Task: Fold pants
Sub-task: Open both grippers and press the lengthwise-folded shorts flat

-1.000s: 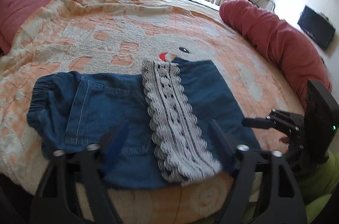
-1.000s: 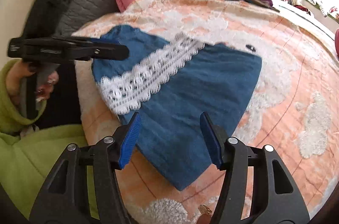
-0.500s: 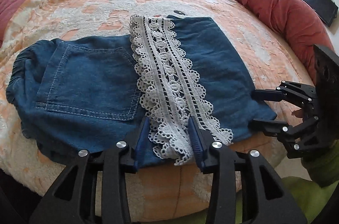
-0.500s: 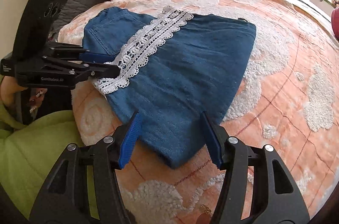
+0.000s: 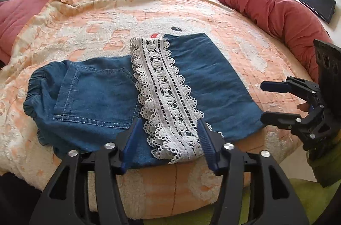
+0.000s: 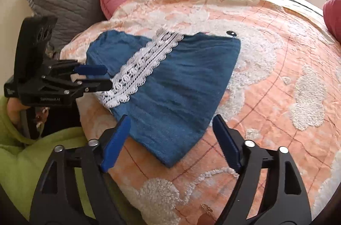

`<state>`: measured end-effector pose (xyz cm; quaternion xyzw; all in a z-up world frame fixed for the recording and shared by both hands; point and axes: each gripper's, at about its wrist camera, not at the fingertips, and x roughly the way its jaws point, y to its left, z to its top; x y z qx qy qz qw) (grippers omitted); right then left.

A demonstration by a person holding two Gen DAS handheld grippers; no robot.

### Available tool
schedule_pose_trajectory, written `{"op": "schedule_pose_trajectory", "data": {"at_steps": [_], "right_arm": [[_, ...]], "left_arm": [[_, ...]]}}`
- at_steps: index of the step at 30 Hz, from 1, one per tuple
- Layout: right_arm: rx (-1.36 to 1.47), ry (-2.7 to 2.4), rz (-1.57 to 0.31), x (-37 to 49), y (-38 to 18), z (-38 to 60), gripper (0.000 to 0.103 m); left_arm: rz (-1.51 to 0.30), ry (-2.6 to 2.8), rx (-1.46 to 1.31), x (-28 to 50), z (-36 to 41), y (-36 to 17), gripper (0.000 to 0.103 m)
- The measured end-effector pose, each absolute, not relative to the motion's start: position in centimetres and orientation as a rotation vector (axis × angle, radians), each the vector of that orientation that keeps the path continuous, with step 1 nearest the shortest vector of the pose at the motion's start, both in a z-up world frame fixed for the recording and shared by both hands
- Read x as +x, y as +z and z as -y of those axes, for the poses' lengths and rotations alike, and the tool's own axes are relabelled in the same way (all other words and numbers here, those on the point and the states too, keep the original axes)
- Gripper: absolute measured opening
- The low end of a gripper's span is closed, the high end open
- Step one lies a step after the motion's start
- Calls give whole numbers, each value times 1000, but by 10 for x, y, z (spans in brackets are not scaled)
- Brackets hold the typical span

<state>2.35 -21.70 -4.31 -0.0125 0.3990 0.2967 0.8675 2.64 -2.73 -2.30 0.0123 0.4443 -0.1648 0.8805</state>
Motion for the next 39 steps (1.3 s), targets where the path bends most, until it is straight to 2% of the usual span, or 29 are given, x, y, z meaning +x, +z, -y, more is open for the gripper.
{"op": "schedule_pose_trajectory", "data": {"at_steps": [1, 4, 7, 13, 15, 16, 21, 23, 39], "right_arm": [[-25, 618, -832, 23, -42, 218, 76], [-13, 605, -826, 24, -40, 222, 78], [2, 596, -819, 25, -38, 226, 80], [15, 577, -790, 29, -26, 232, 86], [11, 574, -778, 31, -23, 232, 87], [8, 575, -772, 33, -21, 232, 87], [0, 579, -737, 40, -9, 227, 88], [-4, 582, -726, 42, -6, 223, 88], [-58, 622, -672, 56, 20, 187, 93]], "left_arm": [[-919, -341, 26, 26, 27, -21, 69], [-907, -340, 26, 26, 28, -17, 70], [-902, -332, 32, 24, 28, -15, 76], [-892, -323, 44, 22, 28, -10, 77], [-881, -310, 48, 20, 27, -6, 91], [-873, -304, 50, 19, 26, -4, 93], [-841, -276, 47, 16, 17, 7, 93], [-838, -258, 47, 17, 13, 9, 98], [-831, -160, 17, 15, -15, 15, 98]]}}
